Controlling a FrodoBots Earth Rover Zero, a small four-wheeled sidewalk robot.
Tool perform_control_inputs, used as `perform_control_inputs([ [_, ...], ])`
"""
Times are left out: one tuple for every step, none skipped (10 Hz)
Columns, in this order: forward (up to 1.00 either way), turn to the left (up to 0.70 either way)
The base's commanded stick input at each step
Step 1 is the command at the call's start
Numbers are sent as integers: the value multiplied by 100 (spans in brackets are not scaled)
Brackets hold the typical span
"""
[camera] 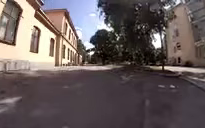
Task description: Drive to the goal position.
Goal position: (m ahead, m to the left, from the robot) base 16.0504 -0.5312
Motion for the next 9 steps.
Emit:
perform_control_inputs([
  [85,0],
  [85,0],
  [85,0],
  [85,0],
  [85,0],
  [85,0],
  [85,0],
  [85,0],
  [85,0],
])
